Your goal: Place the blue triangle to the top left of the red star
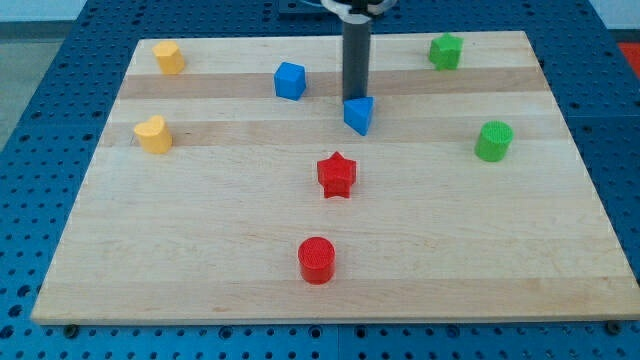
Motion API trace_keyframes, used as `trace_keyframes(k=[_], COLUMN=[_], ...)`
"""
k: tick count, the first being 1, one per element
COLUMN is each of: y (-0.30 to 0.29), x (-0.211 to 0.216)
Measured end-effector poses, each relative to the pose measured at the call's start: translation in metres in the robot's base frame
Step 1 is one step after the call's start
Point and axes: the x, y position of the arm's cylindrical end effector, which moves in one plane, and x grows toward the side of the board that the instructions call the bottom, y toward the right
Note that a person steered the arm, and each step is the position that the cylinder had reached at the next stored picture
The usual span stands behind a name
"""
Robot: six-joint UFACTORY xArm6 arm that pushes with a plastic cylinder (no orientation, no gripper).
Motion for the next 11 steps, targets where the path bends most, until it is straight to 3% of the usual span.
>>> trace_keyframes(k=[1, 3, 6, 9, 11], y=[0.042, 0.021, -0.010, -0.054, -0.070], x=[0.000, 0.006, 0.047, 0.117, 0.116])
